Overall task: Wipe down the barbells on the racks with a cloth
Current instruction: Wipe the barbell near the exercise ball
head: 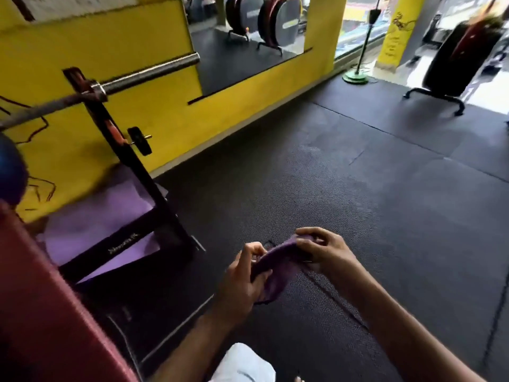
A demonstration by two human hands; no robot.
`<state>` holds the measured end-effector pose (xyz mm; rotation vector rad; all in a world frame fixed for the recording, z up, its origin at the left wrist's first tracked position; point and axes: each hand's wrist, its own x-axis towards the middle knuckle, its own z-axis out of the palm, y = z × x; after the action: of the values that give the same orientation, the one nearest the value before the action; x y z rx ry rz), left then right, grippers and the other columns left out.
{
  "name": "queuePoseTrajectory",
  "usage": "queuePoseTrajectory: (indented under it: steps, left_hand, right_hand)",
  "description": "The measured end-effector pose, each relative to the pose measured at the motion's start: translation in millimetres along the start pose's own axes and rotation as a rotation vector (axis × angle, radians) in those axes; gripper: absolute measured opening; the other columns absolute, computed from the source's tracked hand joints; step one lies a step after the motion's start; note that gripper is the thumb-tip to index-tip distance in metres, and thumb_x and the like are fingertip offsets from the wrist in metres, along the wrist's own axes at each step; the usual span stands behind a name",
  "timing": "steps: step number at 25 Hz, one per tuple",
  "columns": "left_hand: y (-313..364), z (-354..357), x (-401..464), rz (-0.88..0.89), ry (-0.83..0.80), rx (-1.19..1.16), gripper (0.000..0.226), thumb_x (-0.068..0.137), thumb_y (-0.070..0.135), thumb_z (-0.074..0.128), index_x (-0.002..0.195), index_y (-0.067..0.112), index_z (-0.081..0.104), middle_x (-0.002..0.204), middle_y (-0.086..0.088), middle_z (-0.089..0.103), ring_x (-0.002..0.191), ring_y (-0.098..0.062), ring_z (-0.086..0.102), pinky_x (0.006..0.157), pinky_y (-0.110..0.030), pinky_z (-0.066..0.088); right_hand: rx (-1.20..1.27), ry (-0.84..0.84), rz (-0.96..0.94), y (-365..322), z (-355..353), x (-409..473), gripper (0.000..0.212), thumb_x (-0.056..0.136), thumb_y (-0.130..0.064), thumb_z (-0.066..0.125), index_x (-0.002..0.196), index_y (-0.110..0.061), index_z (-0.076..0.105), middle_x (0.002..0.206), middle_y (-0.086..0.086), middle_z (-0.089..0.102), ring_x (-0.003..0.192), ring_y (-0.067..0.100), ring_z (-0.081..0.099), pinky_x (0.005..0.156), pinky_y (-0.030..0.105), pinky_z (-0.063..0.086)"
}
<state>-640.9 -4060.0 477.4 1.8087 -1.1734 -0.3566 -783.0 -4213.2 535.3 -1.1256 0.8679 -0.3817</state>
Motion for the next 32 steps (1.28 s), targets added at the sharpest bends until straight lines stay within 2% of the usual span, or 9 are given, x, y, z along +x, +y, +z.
queuePoseTrajectory:
  steps: [4, 6, 9, 12, 16, 20, 24, 27, 32]
  left_hand:
    - [-60, -50, 81, 0.111, 0.015, 0.117, 0.025, 0.089, 0.013, 0.071, 0.105, 0.027, 0.059, 0.105, 0.017, 0.056, 0.098, -0.003, 0.06, 0.087, -0.022, 0.049]
    - [-91, -72, 123, 0.082, 0.043, 0.152, 0.028, 0.09, 0.016, 0.073, 0.106, 0.031, 0.056, 0.105, 0.02, 0.056, 0.098, -0.003, 0.061, 0.086, -0.022, 0.049]
    - [-128, -107, 180, -0.019, 0.129, 0.08, 0.024, 0.09, 0.033, 0.071, 0.105, 0.029, 0.054, 0.097, 0.02, 0.062, 0.088, 0.0, 0.064, 0.078, -0.018, 0.049]
    - [-151, -141, 237, -0.026, 0.216, 0.076, 0.025, 0.096, 0.049, 0.058, 0.106, 0.027, 0.054, 0.095, 0.017, 0.064, 0.088, -0.003, 0.066, 0.076, -0.022, 0.053]
    - [-171, -178, 316, -0.028, 0.33, 0.226, 0.034, 0.098, 0.065, 0.036, 0.11, 0.036, 0.049, 0.104, 0.017, 0.058, 0.094, 0.001, 0.058, 0.078, -0.016, 0.05]
    - [-195, -200, 381, -0.051, 0.252, 0.188, 0.033, 0.089, 0.066, 0.054, 0.107, 0.038, 0.053, 0.106, 0.025, 0.055, 0.102, 0.003, 0.056, 0.082, -0.007, 0.044]
    - [-221, -230, 462, -0.055, 0.184, 0.139, 0.031, 0.095, 0.057, 0.053, 0.116, 0.036, 0.064, 0.111, 0.023, 0.066, 0.107, 0.002, 0.062, 0.09, -0.015, 0.048]
    - [-231, -264, 526, 0.02, -0.009, 0.294, 0.043, 0.101, 0.056, 0.04, 0.127, 0.033, 0.065, 0.112, 0.015, 0.065, 0.104, 0.0, 0.061, 0.089, -0.022, 0.049]
    - [-263, -286, 600, -0.059, -0.073, 0.383, 0.042, 0.102, 0.06, 0.037, 0.13, 0.04, 0.061, 0.118, 0.018, 0.065, 0.11, 0.0, 0.06, 0.092, -0.041, 0.052]
  right_hand:
    - [-0.753, -0.121, -0.276, -49, 27, 98, 0.029, 0.077, -0.018, 0.084, 0.102, -0.026, 0.072, 0.09, -0.001, 0.074, 0.077, 0.009, 0.071, 0.075, 0.034, 0.062]
    - [-1.105, -0.128, -0.422, -73, 58, 151, 0.023, 0.079, -0.049, 0.074, 0.084, -0.028, 0.066, 0.076, -0.005, 0.068, 0.069, 0.009, 0.066, 0.068, 0.04, 0.058]
    - [-1.354, -0.102, -0.572, -110, 103, 220, 0.053, 0.085, -0.075, 0.05, 0.076, -0.024, 0.054, 0.077, -0.009, 0.055, 0.074, 0.008, 0.054, 0.067, 0.037, 0.052]
    - [-1.129, -0.098, -0.668, -143, 142, 278, 0.059, 0.085, -0.076, 0.051, 0.066, -0.02, 0.053, 0.08, -0.005, 0.048, 0.077, 0.007, 0.048, 0.067, 0.032, 0.043]
    - [-0.671, -0.038, -0.569, -179, 188, 351, 0.072, 0.08, -0.076, 0.056, 0.067, -0.006, 0.06, 0.066, 0.004, 0.059, 0.06, 0.018, 0.056, 0.065, 0.045, 0.05]
    - [-0.509, -0.091, -0.488, -211, 211, 424, 0.084, 0.074, -0.079, 0.064, 0.077, 0.004, 0.056, 0.066, 0.007, 0.054, 0.061, 0.019, 0.051, 0.057, 0.05, 0.049]
    - [-0.71, -0.406, -0.358, -236, 209, 514, 0.047, 0.079, -0.049, 0.082, 0.094, -0.016, 0.05, 0.081, -0.001, 0.064, 0.07, 0.01, 0.059, 0.061, 0.032, 0.051]
    - [-0.499, -0.637, -0.202, -245, 212, 567, 0.031, 0.087, -0.026, 0.077, 0.095, -0.015, 0.049, 0.078, -0.006, 0.058, 0.071, 0.005, 0.052, 0.058, 0.02, 0.046]
    - [-0.059, -0.534, -0.106, -270, 235, 624, 0.009, 0.094, -0.021, 0.067, 0.09, -0.018, 0.06, 0.081, 0.001, 0.059, 0.071, 0.008, 0.056, 0.061, 0.022, 0.051]
